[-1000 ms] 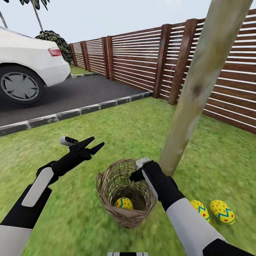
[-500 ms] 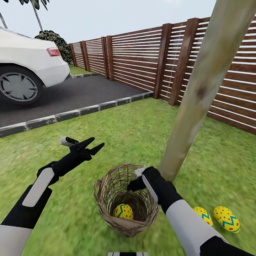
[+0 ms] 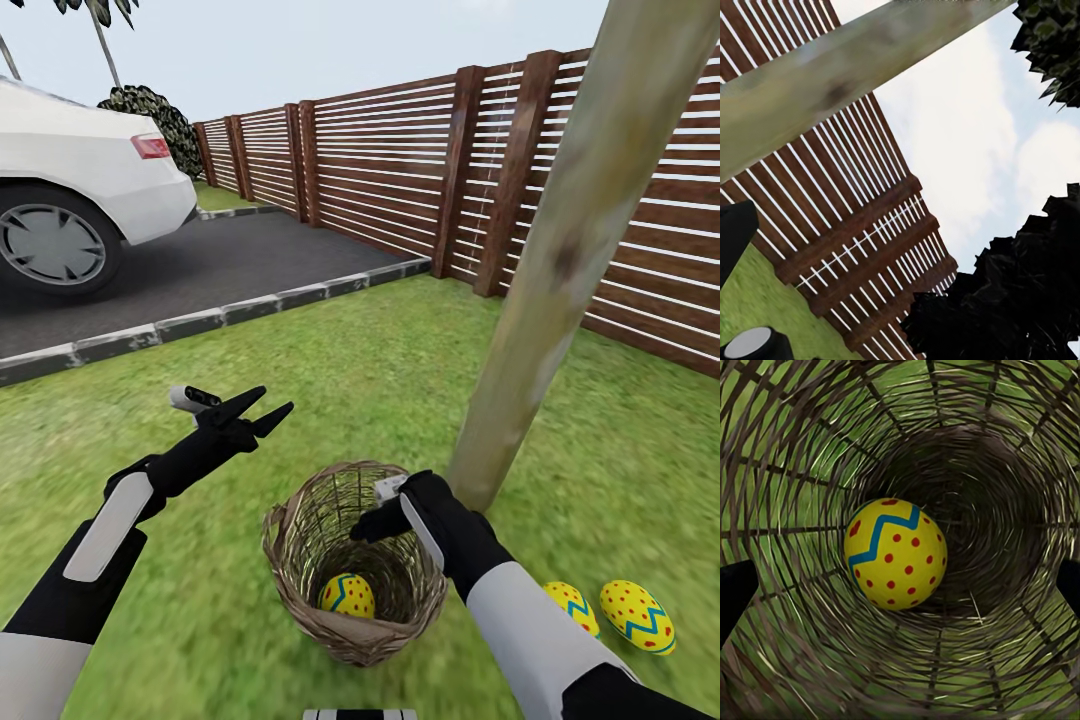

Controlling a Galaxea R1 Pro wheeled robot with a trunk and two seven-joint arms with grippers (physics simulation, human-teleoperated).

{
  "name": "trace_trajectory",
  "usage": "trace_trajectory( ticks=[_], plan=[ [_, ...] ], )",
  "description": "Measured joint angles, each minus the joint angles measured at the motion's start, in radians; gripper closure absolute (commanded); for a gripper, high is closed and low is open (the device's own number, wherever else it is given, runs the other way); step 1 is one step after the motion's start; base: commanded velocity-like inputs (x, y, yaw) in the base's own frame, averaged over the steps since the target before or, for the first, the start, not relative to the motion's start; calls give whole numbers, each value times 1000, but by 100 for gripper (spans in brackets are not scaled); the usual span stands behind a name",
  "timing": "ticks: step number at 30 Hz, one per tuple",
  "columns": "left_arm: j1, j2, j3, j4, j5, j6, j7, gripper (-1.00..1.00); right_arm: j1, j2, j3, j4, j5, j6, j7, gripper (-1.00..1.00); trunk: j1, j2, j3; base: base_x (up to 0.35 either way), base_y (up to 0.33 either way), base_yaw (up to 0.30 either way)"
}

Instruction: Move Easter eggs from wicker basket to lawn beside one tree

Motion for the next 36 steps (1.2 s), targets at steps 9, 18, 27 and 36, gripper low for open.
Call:
trace_trajectory(
  ticks=[9,18,27,36],
  plan=[
    [0,0,1,19,0,0,0,-100,0,1,13,4,0,-1,-3,-100,0,0,-1,0,0,49],
    [1,0,5,27,-1,-2,0,-100,0,-1,12,11,-1,-1,-8,-100,1,-1,-17,0,0,132],
    [2,0,7,28,-2,-2,0,-100,0,-3,12,28,10,-6,-66,-100,5,-3,-52,0,0,1],
    [2,-1,7,28,-2,-2,0,-100,0,-6,14,29,9,-82,-70,-100,10,-5,-87,0,0,0]
  ],
)
